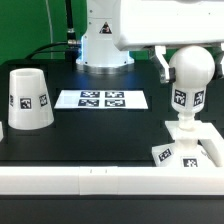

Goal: Assemble lamp

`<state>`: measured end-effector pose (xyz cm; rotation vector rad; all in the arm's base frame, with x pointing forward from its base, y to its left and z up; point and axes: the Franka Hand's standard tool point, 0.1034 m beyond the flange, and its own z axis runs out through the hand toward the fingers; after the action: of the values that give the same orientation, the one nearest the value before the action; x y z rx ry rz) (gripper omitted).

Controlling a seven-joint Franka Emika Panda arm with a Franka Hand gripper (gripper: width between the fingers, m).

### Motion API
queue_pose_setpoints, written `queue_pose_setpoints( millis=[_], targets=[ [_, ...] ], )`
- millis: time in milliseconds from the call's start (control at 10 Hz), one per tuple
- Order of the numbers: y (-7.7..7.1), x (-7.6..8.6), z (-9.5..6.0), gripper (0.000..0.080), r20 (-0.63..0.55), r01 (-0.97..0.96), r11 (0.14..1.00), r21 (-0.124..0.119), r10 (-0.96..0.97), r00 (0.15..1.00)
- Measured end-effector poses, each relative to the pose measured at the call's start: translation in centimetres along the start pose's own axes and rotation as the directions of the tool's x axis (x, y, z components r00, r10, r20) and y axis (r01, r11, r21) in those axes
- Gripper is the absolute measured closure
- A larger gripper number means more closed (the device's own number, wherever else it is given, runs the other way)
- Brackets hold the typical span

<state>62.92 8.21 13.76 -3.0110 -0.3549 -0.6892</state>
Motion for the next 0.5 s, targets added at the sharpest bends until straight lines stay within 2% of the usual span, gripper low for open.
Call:
queue_pose_setpoints(
  millis=[500],
  targets=[
    [-0.31,-0.62,0.79,0.0223,0.013,0.002,1.000,0.004,-0.003,1.000]
  ],
)
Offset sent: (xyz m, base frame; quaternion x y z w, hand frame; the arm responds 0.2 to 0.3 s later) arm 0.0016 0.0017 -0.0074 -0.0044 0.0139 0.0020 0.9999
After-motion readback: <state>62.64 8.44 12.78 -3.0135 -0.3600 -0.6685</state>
